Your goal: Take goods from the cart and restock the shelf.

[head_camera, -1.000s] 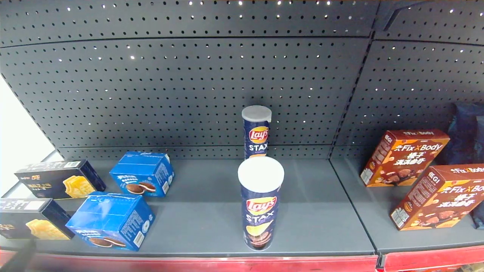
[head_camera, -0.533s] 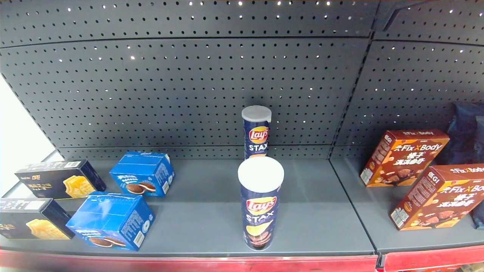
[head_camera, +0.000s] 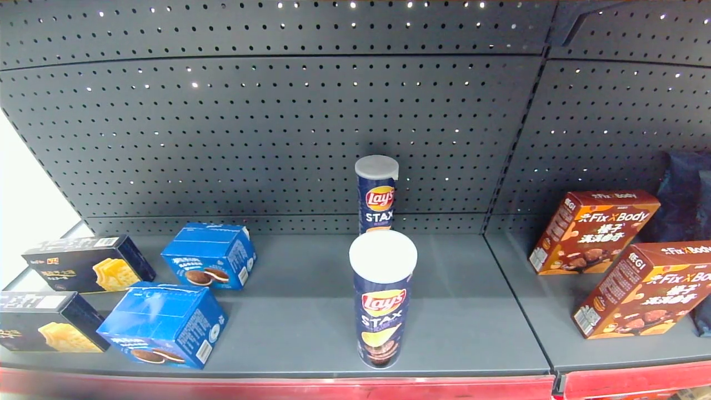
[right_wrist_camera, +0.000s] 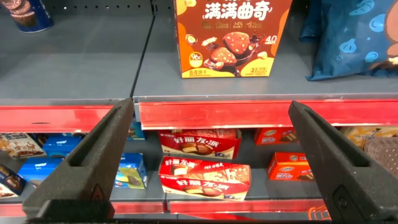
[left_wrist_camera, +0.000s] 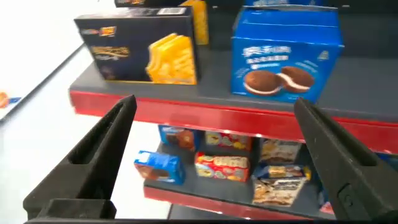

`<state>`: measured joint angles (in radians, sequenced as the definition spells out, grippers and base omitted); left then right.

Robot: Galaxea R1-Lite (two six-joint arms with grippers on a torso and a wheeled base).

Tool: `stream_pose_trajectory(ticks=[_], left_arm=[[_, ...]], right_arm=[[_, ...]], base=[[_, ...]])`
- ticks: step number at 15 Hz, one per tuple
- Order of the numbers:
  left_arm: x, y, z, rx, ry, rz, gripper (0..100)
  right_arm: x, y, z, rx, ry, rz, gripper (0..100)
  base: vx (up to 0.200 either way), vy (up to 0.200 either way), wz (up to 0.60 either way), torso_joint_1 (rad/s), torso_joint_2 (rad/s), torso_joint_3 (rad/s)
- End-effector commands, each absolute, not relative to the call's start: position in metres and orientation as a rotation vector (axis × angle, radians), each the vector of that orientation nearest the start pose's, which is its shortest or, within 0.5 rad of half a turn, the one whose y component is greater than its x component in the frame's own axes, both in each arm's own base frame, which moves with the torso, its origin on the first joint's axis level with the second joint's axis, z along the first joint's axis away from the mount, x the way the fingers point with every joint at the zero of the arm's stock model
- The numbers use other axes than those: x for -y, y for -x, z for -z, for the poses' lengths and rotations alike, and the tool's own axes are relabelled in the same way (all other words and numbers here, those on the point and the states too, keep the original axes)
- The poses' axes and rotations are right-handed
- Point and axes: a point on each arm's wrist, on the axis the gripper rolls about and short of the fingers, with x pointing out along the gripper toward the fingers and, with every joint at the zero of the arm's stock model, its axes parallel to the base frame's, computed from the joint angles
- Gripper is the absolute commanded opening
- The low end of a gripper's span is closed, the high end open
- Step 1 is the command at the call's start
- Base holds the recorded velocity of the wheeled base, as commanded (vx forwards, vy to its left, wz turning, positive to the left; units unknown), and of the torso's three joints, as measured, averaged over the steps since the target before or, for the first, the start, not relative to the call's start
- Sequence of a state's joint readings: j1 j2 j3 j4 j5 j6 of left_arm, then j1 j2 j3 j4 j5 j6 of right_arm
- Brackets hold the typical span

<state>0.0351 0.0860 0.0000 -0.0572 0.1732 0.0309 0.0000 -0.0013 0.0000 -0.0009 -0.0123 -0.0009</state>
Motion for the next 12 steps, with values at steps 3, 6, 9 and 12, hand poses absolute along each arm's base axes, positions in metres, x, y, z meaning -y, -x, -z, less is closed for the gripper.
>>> stream_pose_trajectory(ticks=[3, 6, 9, 12], left_arm=[[-0.0006, 0.023, -0.0819, 0.063, -0.022, -0.031, 100], [-0.0022, 0.023, -0.0783, 0.029, 0.027, -0.102, 100], [-0.0016, 0.0229, -0.076, 0.004, -0.006, -0.077, 100], [-0.0016, 0.0229, -0.076, 0.005, 0.0, -0.078, 100]], right_arm=[[0.0003, 0.0228, -0.0756, 0.002, 0.002, 0.012, 100], [0.0003, 0.0228, -0.0756, 0.002, 0.002, 0.012, 100], [0.0003, 0.0228, -0.0756, 0.002, 0.0, 0.012, 100], [0.0003, 0.0228, -0.0756, 0.002, 0.0, 0.012, 100]], base=[[0.0, 0.0, 0.0, 0.0, 0.0, 0.0], [0.0, 0.0, 0.0, 0.0, 0.0, 0.0], [0.0, 0.0, 0.0, 0.0, 0.0, 0.0], [0.0, 0.0, 0.0, 0.0, 0.0, 0.0]])
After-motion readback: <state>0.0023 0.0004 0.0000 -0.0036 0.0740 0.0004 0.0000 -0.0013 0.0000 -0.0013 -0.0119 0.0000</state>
